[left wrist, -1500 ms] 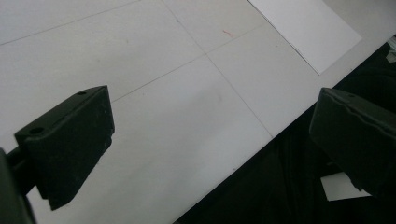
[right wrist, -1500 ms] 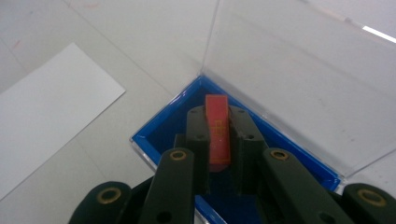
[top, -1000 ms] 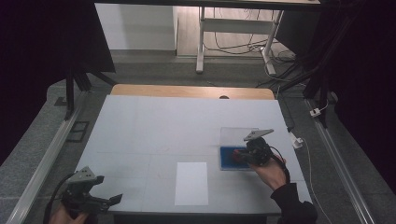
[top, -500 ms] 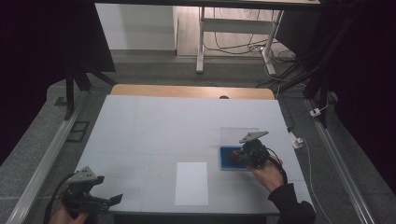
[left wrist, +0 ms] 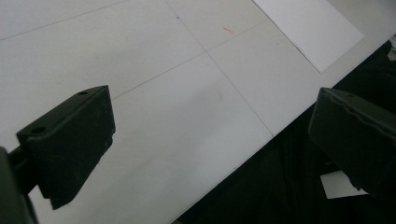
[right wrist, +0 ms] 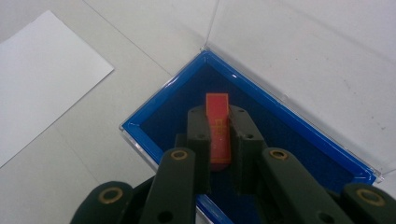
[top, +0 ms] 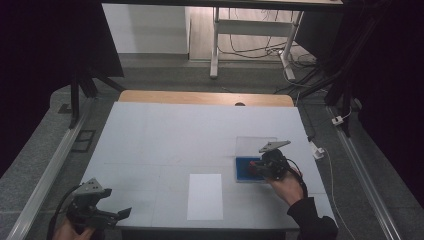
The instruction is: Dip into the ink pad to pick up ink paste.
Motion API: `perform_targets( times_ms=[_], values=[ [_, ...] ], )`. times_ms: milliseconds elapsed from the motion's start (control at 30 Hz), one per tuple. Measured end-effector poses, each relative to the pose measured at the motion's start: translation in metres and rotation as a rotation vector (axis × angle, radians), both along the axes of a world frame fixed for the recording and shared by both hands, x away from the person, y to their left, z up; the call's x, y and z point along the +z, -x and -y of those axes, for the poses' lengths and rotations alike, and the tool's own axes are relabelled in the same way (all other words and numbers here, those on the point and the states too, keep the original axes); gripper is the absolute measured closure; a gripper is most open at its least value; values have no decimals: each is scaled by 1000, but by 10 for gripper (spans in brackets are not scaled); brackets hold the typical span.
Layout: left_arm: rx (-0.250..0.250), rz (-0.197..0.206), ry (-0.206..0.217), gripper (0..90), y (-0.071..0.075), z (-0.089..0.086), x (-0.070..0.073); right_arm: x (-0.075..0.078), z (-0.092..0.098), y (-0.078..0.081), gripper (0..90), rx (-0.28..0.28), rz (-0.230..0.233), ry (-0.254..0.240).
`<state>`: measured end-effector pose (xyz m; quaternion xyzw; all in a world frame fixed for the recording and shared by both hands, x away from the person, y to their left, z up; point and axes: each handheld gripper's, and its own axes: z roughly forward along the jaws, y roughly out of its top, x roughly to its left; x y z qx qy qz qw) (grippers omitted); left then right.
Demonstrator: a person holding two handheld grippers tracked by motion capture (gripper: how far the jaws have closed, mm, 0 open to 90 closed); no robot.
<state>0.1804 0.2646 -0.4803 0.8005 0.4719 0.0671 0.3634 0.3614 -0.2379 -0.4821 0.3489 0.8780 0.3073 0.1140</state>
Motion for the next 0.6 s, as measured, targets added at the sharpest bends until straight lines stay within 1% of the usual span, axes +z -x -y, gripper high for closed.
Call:
perform_targets(
  times_ms=[33,100,233,300,367,467,500,600],
  values=[
    [0,-1,0,7,0,0,0,0,-1,1,811,0,3,3],
    [-1,-3,-1,7,0,0,0,0,-3,3,811,6,22,25],
    [-2,-3,-4,7,-1,0,0,0,-13,11,811,25,85,103],
    [-4,-4,-5,7,-1,1,0,0,-16,13,810,31,105,127],
    [-4,-4,-6,8,-1,1,0,1,-14,12,809,32,92,116],
    [-2,-4,-2,7,-1,0,0,0,-8,8,807,17,56,57],
    [-2,-4,-1,7,-1,0,0,1,-5,6,806,21,47,46],
    [-1,-4,0,7,-1,0,0,1,-2,4,805,8,25,15]
  ],
)
